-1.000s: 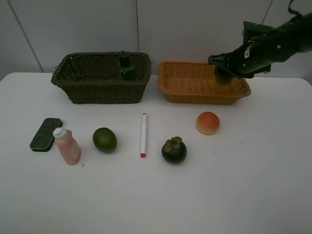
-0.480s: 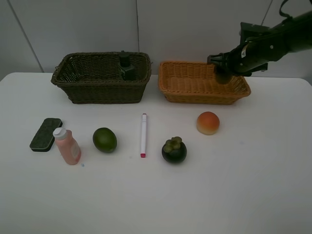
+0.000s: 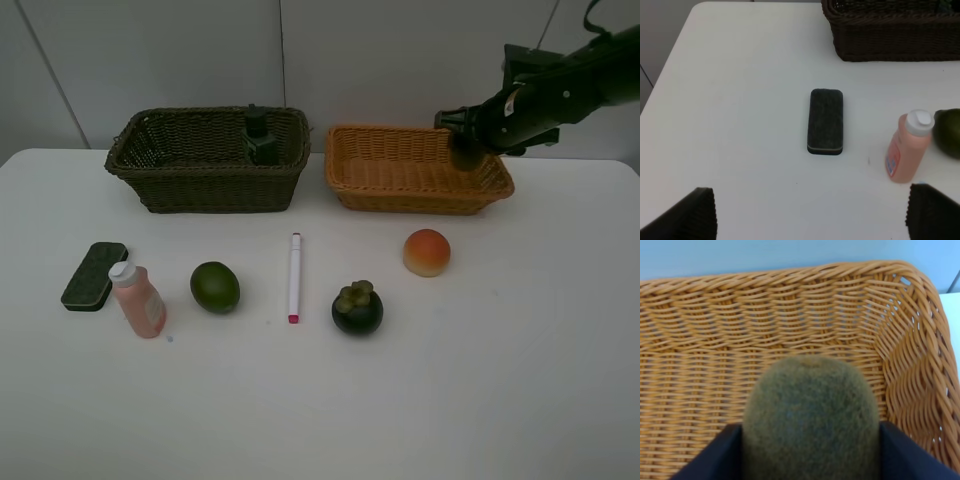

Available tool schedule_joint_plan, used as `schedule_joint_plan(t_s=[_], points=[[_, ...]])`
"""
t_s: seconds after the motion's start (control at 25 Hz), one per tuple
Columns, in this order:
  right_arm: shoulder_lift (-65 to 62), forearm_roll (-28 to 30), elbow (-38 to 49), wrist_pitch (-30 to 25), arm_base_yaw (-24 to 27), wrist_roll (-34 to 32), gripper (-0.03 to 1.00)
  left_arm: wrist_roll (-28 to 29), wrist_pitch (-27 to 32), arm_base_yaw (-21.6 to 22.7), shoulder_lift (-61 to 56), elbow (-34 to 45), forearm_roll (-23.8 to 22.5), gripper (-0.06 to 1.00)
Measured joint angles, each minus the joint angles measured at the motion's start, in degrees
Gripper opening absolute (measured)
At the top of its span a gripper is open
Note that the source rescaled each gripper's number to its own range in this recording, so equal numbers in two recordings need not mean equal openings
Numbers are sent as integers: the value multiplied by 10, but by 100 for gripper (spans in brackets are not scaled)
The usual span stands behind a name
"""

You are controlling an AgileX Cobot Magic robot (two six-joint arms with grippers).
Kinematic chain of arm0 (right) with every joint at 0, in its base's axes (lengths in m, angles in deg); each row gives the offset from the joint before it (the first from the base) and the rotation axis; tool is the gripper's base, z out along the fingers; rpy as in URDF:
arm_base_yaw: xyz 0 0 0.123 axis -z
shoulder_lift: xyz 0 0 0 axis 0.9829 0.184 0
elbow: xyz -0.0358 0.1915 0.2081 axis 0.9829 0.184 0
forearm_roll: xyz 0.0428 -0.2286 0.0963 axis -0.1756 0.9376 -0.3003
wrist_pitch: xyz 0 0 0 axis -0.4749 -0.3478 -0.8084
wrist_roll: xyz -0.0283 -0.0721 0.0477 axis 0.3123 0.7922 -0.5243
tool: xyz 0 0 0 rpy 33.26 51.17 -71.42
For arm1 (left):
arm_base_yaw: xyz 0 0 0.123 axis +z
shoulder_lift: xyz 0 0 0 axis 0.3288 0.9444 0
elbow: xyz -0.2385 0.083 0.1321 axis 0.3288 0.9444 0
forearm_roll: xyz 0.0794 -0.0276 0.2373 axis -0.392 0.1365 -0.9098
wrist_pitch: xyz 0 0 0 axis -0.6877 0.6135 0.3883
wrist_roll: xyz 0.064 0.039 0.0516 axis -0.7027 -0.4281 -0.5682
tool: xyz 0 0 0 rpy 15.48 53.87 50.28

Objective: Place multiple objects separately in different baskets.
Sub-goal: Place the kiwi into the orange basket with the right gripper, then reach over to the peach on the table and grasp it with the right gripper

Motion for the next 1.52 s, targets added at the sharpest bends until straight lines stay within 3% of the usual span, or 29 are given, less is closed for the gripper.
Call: schedule_joint_plan(t_s=[0.12,0.24,0.36,1.04,1.52], points=[[0,3,0,-3,0,0,61,0,0,0,0,0,0,100],[0,19,0,-7,0,0,88,0,0,0,0,0,0,100],[0,26,0,-8,0,0,97,0,0,0,0,0,0,100],[-13,31,0,-43,-2,0,100,0,0,0,0,0,0,100],[-50,13,0,-141,-73,24,100,0,0,0,0,0,0,100]])
